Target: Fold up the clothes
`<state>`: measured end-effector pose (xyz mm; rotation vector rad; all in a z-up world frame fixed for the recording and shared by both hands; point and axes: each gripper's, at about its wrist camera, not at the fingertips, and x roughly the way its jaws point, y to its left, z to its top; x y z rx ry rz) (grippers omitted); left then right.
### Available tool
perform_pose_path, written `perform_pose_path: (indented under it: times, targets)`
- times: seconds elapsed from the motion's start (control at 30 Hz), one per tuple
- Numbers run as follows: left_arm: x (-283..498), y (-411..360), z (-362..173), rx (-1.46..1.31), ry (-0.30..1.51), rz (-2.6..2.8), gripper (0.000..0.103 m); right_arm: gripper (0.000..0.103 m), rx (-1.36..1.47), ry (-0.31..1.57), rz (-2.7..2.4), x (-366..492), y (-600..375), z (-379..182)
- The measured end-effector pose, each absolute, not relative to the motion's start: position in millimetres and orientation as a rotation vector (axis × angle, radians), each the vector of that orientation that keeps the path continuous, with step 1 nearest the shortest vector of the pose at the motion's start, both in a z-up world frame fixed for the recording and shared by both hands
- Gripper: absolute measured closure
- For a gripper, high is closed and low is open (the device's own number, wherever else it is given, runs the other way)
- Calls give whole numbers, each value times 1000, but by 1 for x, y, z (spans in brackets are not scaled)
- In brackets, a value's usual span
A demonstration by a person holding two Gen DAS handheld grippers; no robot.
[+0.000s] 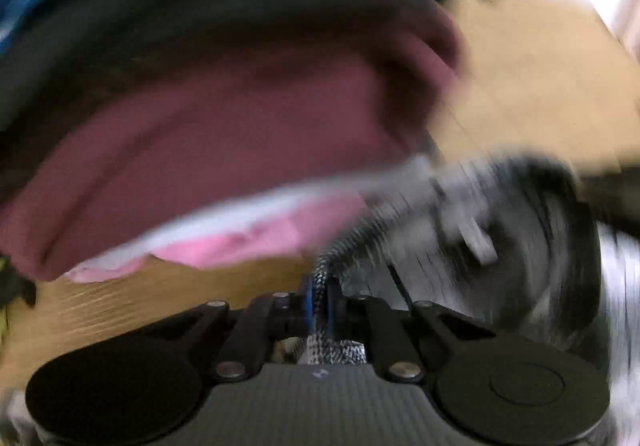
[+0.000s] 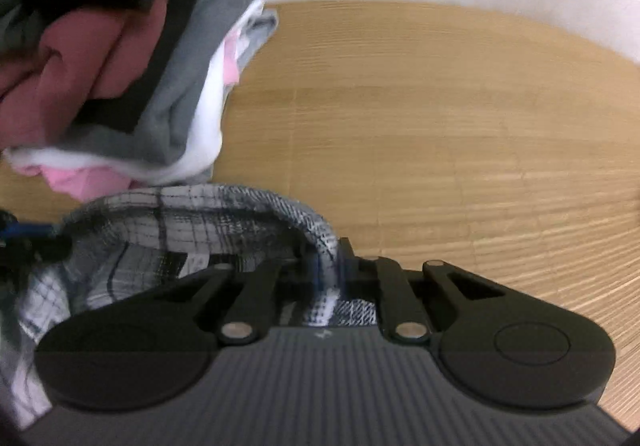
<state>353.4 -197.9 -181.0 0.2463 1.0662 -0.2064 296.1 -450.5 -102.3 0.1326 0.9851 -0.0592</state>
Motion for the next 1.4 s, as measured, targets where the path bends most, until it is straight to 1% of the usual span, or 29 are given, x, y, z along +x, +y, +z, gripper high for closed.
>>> perform_pose_path:
  times: [0.13,0.2,0.23,0.27,0.3,0.33,0.37,0.4,0.43,0.47,0.53,0.57,0.6,0.63,0.77,0.83,0.93,1.0,1.03,1.07,1.1,1.2,1.3,1.33,1.37,1.4]
  targets:
    - [354,-181,-191,6,951,-113,97,92,175,928,-114,298,-454,-97]
    - [350,-181,-203,-29,908,-96,97,92,191,934,-130,302,-454,-104]
    - [349,-179,-205,-49,890,-102,95,91,190,928,-128,302,-452,-106]
    - [347,-175,-204,-80,890,-121,94,89,187,920,-123,302,-450,-109]
    - [345,-169,-202,-110,892,-140,85,88,189,912,-113,299,-450,-109]
    - [339,-162,-197,-135,900,-173,68,85,203,898,-92,291,-455,-104]
    - [329,-152,-189,-158,894,-205,60,81,218,883,-70,282,-461,-98]
    - [311,-139,-179,-194,854,-200,48,80,252,825,-53,264,-468,-90]
    - [292,-126,-171,-233,814,-193,40,76,290,757,-37,245,-476,-81]
    - [274,-114,-165,-292,775,-162,38,72,331,706,-42,223,-482,-77]
    - [244,-98,-164,-400,779,-125,39,70,388,675,-87,181,-486,-78]
    - [236,-99,-169,-427,823,-140,41,71,393,673,-91,168,-484,-81]
    - [228,-100,-173,-450,866,-154,47,71,394,666,-87,156,-480,-86]
    - [222,-104,-178,-441,900,-156,55,71,395,667,-89,147,-475,-92]
    - [210,-122,-199,-311,982,-26,55,71,446,696,-109,148,-468,-107]
    - [207,-122,-208,-315,1027,3,55,71,452,738,-84,160,-466,-109]
    - [208,-128,-205,-386,1033,-62,55,71,436,788,-36,161,-463,-108]
    - [217,-132,-201,-396,1018,-110,56,75,443,796,-34,159,-458,-106]
    - [225,-139,-201,-378,1011,-126,71,85,453,803,-36,157,-455,-105]
    - [232,-148,-203,-350,1015,-135,83,89,462,810,-38,156,-452,-104]
    - [238,-156,-204,-323,1018,-144,95,89,471,809,-41,157,-447,-105]
    - [253,-184,-205,-211,1015,-230,96,92,499,808,-50,161,-439,-111]
    - [266,-219,-212,4,1060,-322,97,93,558,799,-29,174,-444,-119]
    - [267,-220,-212,21,1060,-324,96,93,589,784,-13,181,-446,-121]
    - [265,-215,-210,-7,1061,-320,94,94,620,768,3,188,-447,-122]
    - [258,-205,-207,-49,1060,-312,83,94,651,753,20,194,-449,-123]
